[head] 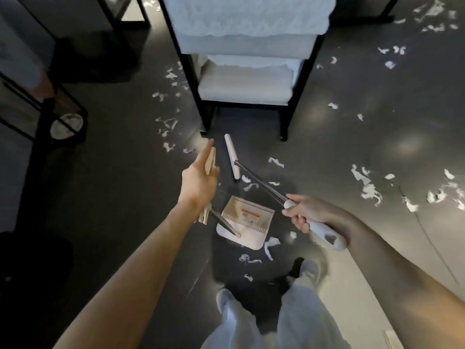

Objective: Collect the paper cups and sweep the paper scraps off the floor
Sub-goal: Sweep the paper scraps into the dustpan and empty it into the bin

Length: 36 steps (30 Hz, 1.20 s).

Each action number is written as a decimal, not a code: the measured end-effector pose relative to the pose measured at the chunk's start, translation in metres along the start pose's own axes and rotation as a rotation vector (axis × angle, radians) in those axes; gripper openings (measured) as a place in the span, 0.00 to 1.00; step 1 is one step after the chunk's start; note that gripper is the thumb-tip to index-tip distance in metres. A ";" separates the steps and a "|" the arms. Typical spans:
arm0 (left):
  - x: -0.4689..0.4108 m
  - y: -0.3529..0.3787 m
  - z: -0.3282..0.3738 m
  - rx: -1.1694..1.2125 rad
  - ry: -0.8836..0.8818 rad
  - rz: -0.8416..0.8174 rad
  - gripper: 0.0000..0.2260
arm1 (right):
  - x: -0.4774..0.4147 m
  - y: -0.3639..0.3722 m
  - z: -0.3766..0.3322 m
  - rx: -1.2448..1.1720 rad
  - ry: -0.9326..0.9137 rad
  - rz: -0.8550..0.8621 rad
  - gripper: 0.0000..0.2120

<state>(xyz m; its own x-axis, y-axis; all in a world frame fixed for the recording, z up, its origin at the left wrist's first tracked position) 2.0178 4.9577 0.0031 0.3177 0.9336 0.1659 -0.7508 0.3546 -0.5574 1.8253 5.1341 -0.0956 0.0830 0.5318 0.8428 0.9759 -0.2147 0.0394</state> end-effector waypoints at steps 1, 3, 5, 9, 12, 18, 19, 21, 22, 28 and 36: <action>-0.011 0.023 0.016 -0.010 0.017 -0.026 0.27 | 0.000 -0.026 0.004 -0.041 0.002 0.016 0.34; -0.034 0.069 0.045 -0.024 0.036 -0.062 0.27 | -0.003 -0.079 0.009 -0.112 0.007 0.043 0.34; -0.058 0.116 0.072 -0.040 0.045 -0.090 0.27 | -0.007 -0.131 0.009 -0.178 0.012 0.064 0.33; -0.119 0.225 0.141 -0.080 0.079 -0.127 0.27 | -0.017 -0.260 -0.005 -0.249 0.014 0.130 0.33; -0.164 0.285 0.190 -0.078 0.091 -0.121 0.28 | -0.024 -0.346 -0.026 -0.292 0.024 0.147 0.27; -0.260 0.374 0.290 -0.082 0.187 -0.112 0.28 | -0.064 -0.483 -0.101 -0.372 0.041 0.162 0.22; -0.279 0.387 0.308 -0.064 0.205 -0.112 0.28 | -0.076 -0.500 -0.117 -0.390 0.042 0.165 0.23; -0.324 0.412 0.341 -0.032 0.214 -0.115 0.29 | -0.101 -0.538 -0.154 -0.416 0.041 0.194 0.24; -0.348 0.424 0.357 -0.029 0.214 -0.112 0.29 | -0.114 -0.557 -0.174 -0.428 0.044 0.204 0.24; -0.497 0.508 0.457 0.038 0.294 -0.179 0.30 | -0.187 -0.670 -0.316 -0.539 0.017 0.174 0.19; -0.689 0.612 0.598 -0.051 0.336 -0.150 0.30 | -0.240 -0.840 -0.469 -0.550 -0.052 0.177 0.13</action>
<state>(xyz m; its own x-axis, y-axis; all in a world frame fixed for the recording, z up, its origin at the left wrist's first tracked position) 0.9933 4.5625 0.0345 0.6009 0.7990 -0.0230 -0.6543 0.4752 -0.5883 0.8909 4.8030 -0.0794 0.2587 0.4852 0.8353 0.6987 -0.6911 0.1850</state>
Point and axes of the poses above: each hand's wrist, its own x-axis away from the middle knuckle, its own y-axis out of the palm, z = x × y, the point moved 9 cm from there along -x, towards the middle knuckle, and after that the axes turned 1 degree about y, right-handed, at the moved point
